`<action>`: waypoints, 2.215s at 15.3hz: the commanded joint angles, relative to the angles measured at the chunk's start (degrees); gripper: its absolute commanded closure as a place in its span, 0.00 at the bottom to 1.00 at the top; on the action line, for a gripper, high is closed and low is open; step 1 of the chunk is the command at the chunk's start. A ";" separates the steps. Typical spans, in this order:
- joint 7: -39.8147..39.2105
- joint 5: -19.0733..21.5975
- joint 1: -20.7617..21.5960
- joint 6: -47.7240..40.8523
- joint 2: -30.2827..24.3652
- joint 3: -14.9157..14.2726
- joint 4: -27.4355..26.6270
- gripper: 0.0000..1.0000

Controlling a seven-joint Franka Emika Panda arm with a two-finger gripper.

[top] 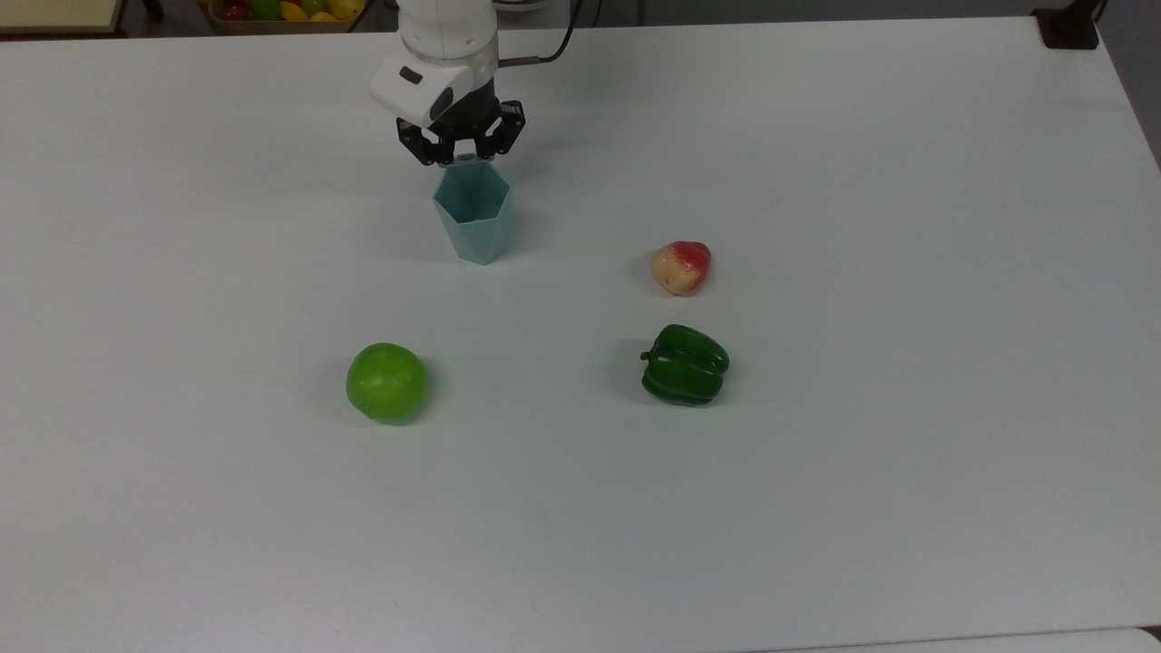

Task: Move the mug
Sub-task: 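Slide the gripped mug across the table away from the peach, then open the gripper, release the mug, and lift away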

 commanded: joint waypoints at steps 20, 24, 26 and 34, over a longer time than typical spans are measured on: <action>17.44 -0.70 9.12 -8.99 3.78 21.41 9.43 1.00; 19.47 -1.41 9.74 -8.37 5.37 21.50 9.52 0.96; 19.74 -1.49 9.74 -8.28 5.90 21.67 9.61 0.88; 25.01 -2.55 9.57 -9.16 6.17 22.11 10.22 0.04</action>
